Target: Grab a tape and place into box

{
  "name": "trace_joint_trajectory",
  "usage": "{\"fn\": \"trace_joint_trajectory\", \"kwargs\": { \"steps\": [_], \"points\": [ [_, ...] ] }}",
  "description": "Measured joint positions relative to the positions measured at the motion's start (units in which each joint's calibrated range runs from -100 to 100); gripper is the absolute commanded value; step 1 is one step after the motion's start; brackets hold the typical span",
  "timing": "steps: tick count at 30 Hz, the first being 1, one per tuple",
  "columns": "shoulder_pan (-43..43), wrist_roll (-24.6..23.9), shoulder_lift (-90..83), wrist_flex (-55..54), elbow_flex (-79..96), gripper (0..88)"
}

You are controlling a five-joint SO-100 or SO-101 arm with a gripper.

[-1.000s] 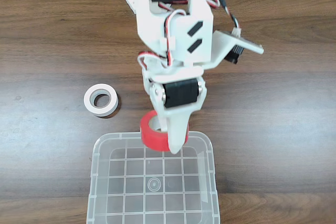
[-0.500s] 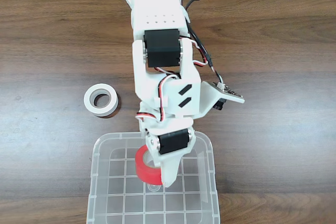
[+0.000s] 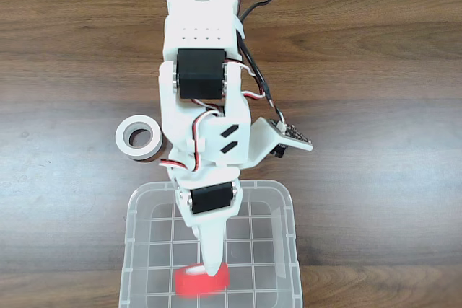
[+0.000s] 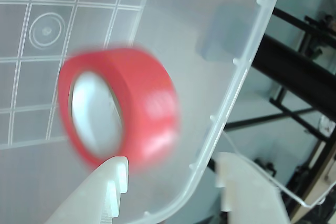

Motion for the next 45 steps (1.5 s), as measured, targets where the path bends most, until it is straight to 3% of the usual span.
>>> {"fn": "trace_joint_trajectory", "kwargs": {
  "steps": [22,31,37,45],
  "points": [
    [0.23,-0.05,0.00,6.19,-0.36,24.8],
    [-0.23,-5.64,-3.43,19.41,-3.25,1.4],
    [-3.68,-8.40,-13.23,29.49,-3.34,1.3],
    [-5.11,-9.29,-28.97,32.46,-3.07,1.3]
  ]
}}
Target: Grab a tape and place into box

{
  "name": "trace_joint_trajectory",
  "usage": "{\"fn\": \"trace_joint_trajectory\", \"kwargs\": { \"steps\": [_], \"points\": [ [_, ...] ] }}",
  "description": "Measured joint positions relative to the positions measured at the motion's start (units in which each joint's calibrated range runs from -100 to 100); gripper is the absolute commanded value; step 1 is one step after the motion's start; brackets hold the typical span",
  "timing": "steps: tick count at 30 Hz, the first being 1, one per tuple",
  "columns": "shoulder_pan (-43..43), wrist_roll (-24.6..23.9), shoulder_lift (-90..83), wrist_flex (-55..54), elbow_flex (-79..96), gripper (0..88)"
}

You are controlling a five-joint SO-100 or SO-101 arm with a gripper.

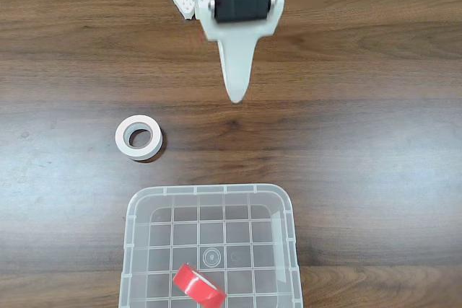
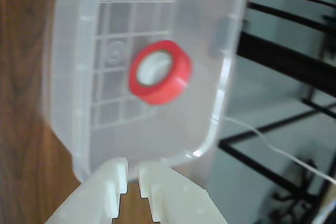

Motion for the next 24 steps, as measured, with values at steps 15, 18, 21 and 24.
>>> {"fn": "trace_joint_trajectory", "kwargs": {
  "steps": [15,18,21,24],
  "points": [
    [0.00,0.00,-35.91,0.00,45.22,1.3],
    [0.00,0.00,-43.70,-1.02,57.85,1.3],
    [0.00,0.00,-50.98,-6.69,70.85,1.3],
    [0.00,0.00,-58.27,-15.76,84.84,1.7]
  ]
}}
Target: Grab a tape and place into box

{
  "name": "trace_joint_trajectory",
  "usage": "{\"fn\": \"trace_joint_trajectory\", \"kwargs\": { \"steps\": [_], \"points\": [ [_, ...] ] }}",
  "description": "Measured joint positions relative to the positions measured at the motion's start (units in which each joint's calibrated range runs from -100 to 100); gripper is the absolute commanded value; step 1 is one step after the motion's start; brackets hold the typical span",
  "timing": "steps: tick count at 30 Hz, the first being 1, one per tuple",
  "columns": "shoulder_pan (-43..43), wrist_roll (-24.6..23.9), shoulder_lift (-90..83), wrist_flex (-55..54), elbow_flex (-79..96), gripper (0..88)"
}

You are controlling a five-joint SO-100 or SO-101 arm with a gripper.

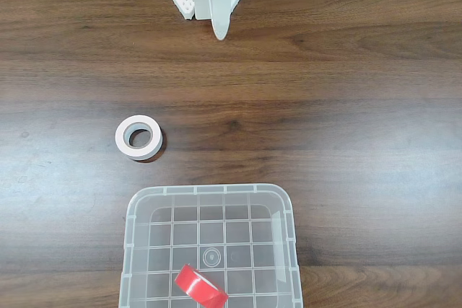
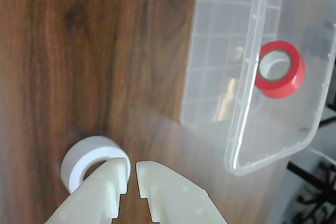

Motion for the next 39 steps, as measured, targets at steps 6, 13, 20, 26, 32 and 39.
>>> {"fn": "trace_joint_trajectory", "kwargs": {
  "steps": [6,13,20,26,32,39],
  "points": [
    [0.00,0.05,-14.15,-14.58,27.62,1.3],
    [0.00,0.05,-28.80,-17.88,48.38,1.3],
    [0.08,-2.45,-45.79,-17.88,61.19,1.3],
    [0.08,-2.77,-51.90,-16.02,66.43,1.3],
    [0.08,-2.77,-52.24,-15.25,69.77,2.0],
    [1.50,-2.77,-52.24,-16.44,70.67,1.3]
  ]
}}
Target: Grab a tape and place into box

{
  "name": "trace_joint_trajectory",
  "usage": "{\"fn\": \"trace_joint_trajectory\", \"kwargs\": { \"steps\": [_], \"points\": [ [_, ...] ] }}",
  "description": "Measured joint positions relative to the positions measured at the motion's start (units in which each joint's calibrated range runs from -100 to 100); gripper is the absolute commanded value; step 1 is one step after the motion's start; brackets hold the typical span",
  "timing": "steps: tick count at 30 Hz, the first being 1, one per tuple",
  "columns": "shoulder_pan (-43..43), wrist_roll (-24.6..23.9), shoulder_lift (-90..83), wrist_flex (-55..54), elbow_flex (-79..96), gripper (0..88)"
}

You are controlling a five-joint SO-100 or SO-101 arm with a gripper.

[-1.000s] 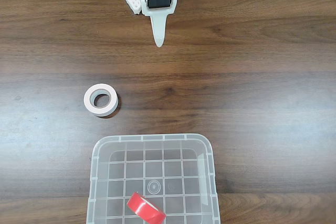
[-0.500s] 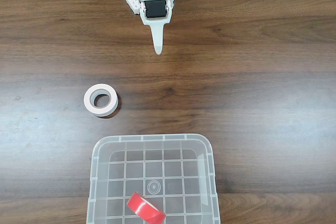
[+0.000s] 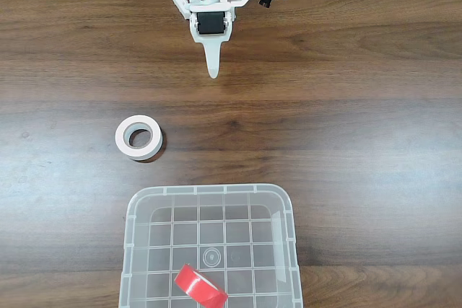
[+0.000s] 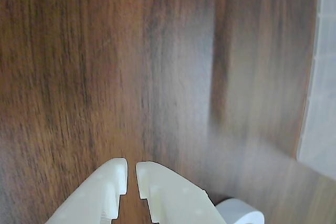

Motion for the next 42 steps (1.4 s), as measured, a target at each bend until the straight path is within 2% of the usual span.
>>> {"fn": "trace_joint_trajectory", "kwargs": {
  "steps": [42],
  "points": [
    [1.20,0.10,0.00,-2.29,0.90,1.3]
  ]
}}
